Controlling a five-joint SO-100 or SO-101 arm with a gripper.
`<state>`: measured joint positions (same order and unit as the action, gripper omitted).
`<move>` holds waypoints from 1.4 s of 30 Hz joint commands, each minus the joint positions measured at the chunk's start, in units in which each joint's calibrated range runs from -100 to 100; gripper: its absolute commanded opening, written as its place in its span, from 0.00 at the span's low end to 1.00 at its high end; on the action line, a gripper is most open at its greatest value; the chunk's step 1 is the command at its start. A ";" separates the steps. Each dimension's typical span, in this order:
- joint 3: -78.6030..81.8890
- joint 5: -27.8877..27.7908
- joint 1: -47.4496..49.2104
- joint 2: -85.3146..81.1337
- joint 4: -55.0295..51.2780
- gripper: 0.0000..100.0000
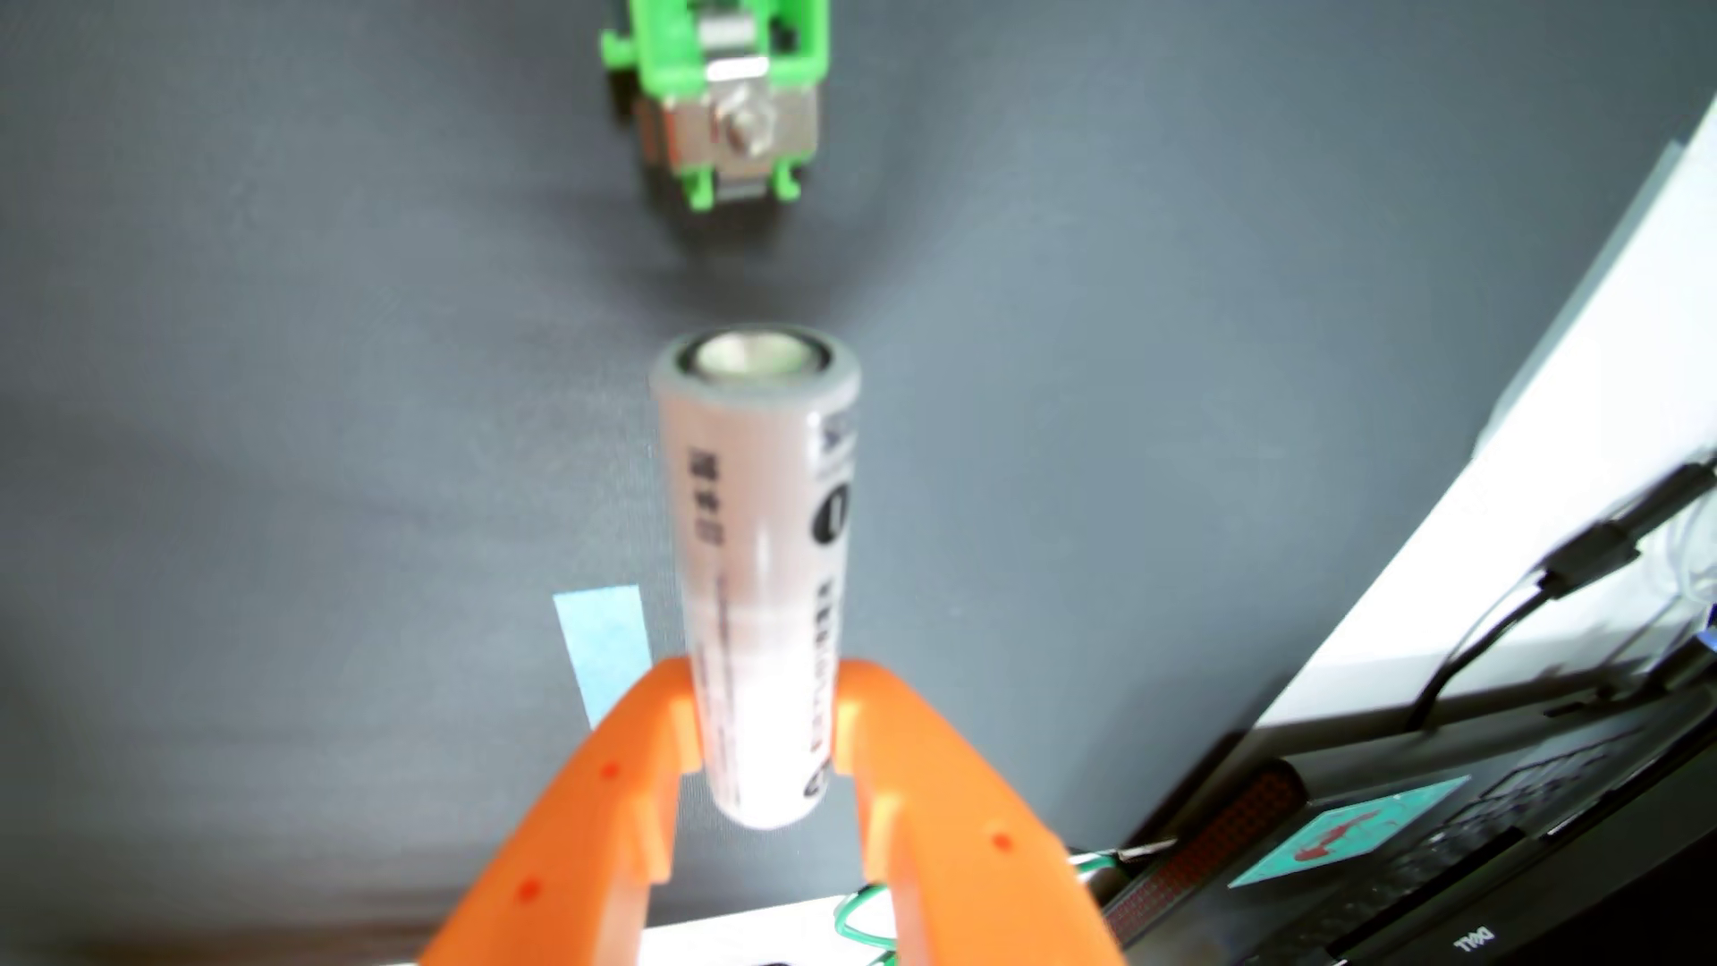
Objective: Insert Battery
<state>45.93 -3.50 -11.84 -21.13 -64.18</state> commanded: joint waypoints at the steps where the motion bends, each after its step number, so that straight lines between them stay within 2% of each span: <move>1: -0.14 2.21 3.46 -1.75 -0.42 0.02; 7: -0.41 4.27 7.83 -1.75 -0.42 0.01; 42: -0.14 4.68 10.54 -1.75 -0.08 0.02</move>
<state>46.20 1.00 -1.35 -21.38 -64.52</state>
